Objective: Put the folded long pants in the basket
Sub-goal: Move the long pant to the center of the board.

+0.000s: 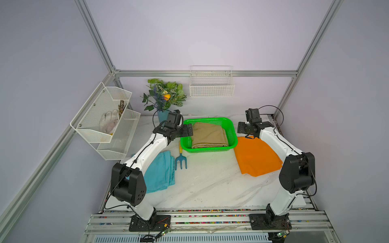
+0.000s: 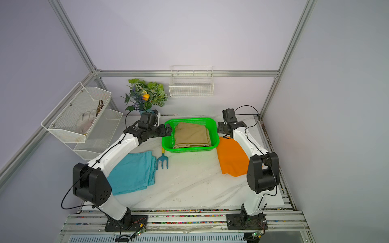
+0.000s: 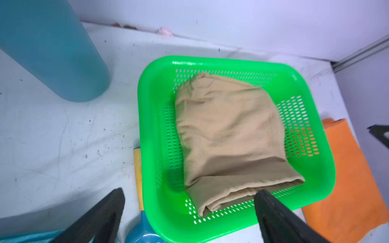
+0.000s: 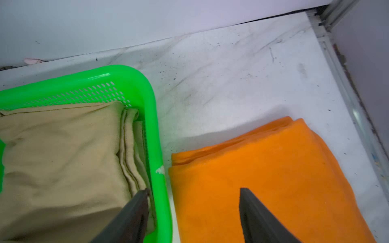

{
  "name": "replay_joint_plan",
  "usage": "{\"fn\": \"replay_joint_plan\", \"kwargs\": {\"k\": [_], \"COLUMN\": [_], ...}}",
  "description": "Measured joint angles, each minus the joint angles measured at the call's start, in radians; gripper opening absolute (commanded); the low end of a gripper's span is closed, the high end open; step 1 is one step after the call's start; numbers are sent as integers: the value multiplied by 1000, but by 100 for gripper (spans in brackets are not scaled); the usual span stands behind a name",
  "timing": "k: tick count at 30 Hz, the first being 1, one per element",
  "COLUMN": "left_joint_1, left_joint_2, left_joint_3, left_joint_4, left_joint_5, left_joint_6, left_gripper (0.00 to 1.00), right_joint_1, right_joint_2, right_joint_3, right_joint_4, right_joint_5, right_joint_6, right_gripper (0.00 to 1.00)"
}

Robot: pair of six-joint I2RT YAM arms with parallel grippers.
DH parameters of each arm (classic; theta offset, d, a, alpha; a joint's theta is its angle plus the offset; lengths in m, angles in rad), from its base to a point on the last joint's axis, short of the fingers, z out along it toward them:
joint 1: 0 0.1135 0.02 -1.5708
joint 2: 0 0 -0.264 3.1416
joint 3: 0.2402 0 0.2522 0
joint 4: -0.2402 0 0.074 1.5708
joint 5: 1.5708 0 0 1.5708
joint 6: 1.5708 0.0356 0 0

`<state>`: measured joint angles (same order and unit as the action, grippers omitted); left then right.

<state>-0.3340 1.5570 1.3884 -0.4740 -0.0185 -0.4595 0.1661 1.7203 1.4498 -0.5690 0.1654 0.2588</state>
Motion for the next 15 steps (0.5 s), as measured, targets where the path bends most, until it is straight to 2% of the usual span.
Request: {"fn": "replay_joint_plan", "kwargs": {"k": [1, 2, 7, 10, 15], "left_joint_1": [6, 16, 36, -7, -148], "left_joint_2": [-35, -64, -87, -135, -267], "left_joint_3": [-36, -72, -172, -275, -459], "left_joint_4": [37, 70, 137, 147, 171], "left_joint_5": [6, 27, 101, 129, 155], "left_joint_6": [-13, -29, -56, -79, -109], "left_gripper": [100, 100, 100, 100, 100], "right_joint_1": [-9, -19, -50, -60, -63], "right_joint_2": [-24, -43, -68, -68, -37], "right_joint_3": [-40, -87, -304, -391, -441], "right_joint_4": [3, 2, 16, 21, 52], "right_joint_5": [-1, -3, -18, -31, -87], "right_joint_6": [3, 13, 45, 70, 113], "right_gripper": [59, 56, 54, 54, 53]}}
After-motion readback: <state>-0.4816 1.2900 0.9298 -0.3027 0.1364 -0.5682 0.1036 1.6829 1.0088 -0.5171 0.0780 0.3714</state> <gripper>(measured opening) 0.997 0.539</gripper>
